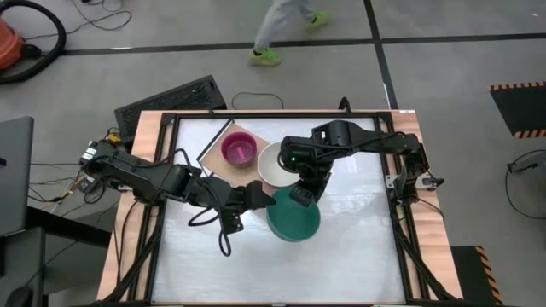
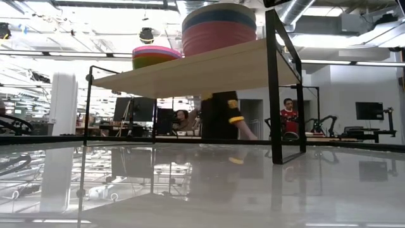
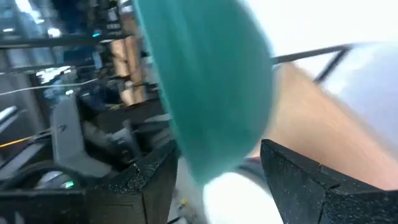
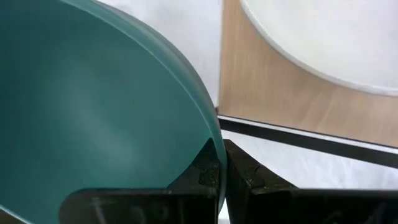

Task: Place and stack bowls onto a shelf
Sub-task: Stack the large dark green bowl on the top of the large white bowl on the shelf

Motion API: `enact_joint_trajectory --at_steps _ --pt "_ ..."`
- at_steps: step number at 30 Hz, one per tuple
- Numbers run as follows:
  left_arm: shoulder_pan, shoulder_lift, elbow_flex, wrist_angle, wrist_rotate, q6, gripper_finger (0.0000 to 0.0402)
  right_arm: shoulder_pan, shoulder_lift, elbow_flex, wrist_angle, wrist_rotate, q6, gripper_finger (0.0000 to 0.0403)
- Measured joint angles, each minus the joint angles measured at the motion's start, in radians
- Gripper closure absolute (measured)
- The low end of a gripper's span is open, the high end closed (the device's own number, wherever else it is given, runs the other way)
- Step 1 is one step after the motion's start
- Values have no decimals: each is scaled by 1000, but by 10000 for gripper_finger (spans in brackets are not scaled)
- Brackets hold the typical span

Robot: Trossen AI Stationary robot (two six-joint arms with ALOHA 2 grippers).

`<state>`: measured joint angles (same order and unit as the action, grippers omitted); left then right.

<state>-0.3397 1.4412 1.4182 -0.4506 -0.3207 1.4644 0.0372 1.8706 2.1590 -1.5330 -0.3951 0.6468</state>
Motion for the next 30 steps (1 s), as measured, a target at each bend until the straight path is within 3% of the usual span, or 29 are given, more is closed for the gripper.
enact_joint_trajectory --at_steps 11,24,30 --pt "3 16 1 -26 -31 141 202 4 0 -2 18 9 3 377" --pt "3 17 -1 -50 -39 271 355 4 0 -6 29 8 23 362" --pt "3 19 -1 -79 -31 285 395 0 -2 -5 53 -8 22 354"
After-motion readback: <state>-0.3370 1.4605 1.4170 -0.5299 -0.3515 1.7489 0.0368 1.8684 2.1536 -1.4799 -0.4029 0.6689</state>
